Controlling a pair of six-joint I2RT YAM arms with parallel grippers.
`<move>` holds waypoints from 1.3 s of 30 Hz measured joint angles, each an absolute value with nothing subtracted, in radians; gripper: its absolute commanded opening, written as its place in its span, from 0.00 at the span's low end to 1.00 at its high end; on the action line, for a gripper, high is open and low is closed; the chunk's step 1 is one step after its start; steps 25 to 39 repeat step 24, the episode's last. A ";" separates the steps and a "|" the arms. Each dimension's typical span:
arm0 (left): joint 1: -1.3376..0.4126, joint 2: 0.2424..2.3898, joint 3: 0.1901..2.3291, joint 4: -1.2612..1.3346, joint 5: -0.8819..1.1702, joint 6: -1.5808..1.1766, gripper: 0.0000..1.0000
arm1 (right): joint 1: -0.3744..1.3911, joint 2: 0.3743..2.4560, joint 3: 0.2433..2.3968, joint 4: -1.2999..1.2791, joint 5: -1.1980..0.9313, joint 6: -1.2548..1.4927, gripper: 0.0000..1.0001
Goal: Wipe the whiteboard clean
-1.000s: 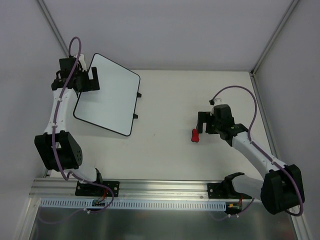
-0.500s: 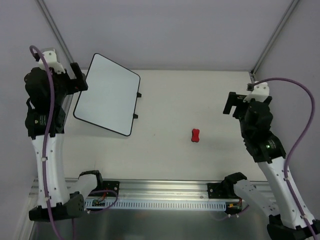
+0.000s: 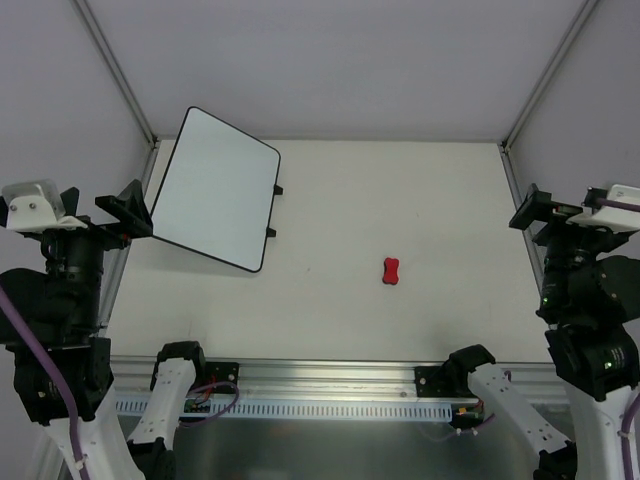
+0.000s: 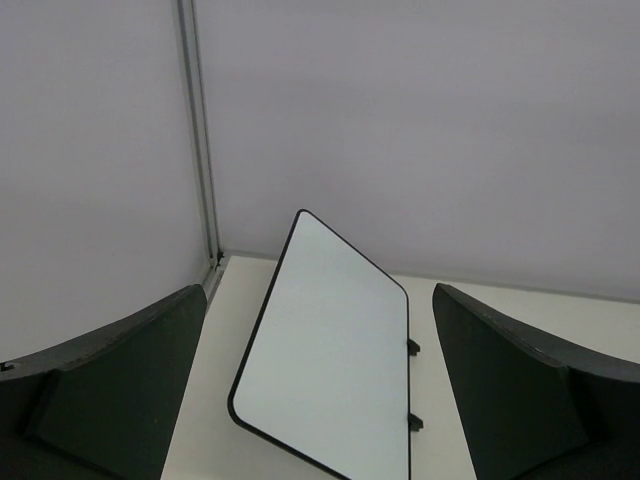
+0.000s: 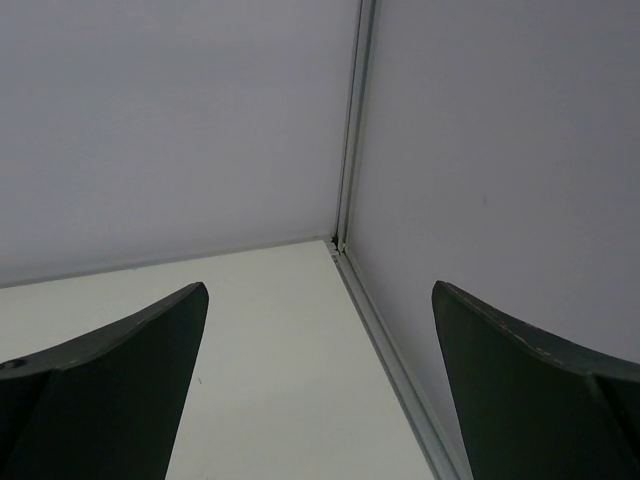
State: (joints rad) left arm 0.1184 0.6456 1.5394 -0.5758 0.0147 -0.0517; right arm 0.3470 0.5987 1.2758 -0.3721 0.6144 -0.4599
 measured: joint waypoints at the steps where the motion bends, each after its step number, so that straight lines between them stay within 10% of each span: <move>1: 0.109 0.634 1.542 -0.581 0.002 -0.052 0.99 | 0.347 0.590 1.285 -0.372 0.614 -0.473 0.99; 39: 0.012 0.561 1.546 -0.627 -0.194 -0.044 0.99 | 0.347 0.550 1.304 -0.367 0.537 -0.533 0.99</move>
